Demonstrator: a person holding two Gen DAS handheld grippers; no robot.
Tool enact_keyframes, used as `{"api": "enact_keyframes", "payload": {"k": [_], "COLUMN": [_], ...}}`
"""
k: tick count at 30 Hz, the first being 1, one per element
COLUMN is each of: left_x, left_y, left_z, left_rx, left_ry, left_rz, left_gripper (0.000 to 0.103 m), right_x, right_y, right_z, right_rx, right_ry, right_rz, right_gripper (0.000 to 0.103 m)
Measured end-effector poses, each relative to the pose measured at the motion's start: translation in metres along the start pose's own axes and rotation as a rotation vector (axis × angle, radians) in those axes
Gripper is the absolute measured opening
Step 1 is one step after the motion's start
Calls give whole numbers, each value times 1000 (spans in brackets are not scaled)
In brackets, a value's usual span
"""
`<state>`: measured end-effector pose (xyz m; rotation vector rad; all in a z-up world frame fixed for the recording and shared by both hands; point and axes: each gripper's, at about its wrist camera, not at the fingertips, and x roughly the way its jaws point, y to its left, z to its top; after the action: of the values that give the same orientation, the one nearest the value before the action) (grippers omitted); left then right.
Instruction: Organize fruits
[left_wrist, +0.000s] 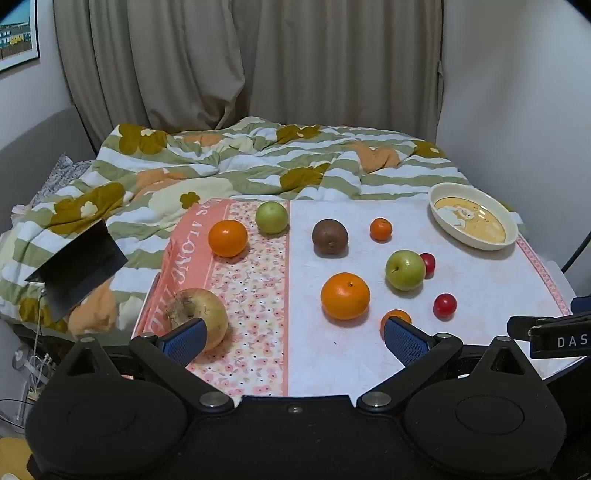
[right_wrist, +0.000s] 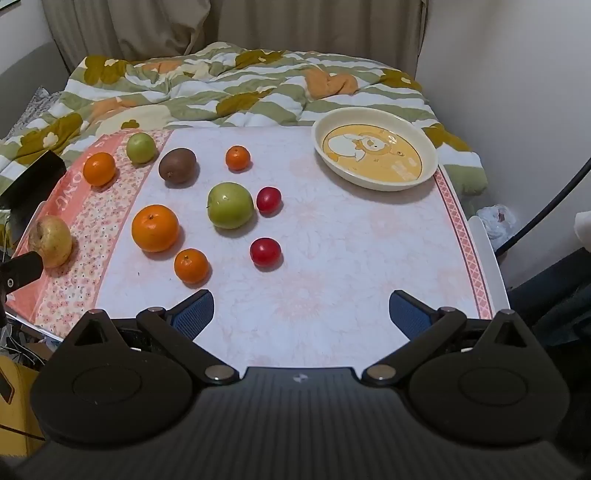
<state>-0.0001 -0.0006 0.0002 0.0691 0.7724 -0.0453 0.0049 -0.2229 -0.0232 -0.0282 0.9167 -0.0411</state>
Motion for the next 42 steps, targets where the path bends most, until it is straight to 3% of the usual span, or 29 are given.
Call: {"api": "enact_keyframes", "payload": {"k": [42], "left_x": [-5], "left_y": [7], "left_z": [1], "left_rx": [-33], "left_ry": [-7], "left_rz": [0], "left_gripper": [103], "right_x": [-1], "right_y": [4], "right_z": [-4], "right_rx": [-5], "right_ry": [8], "right_rz": [24], "right_gripper": [103]}}
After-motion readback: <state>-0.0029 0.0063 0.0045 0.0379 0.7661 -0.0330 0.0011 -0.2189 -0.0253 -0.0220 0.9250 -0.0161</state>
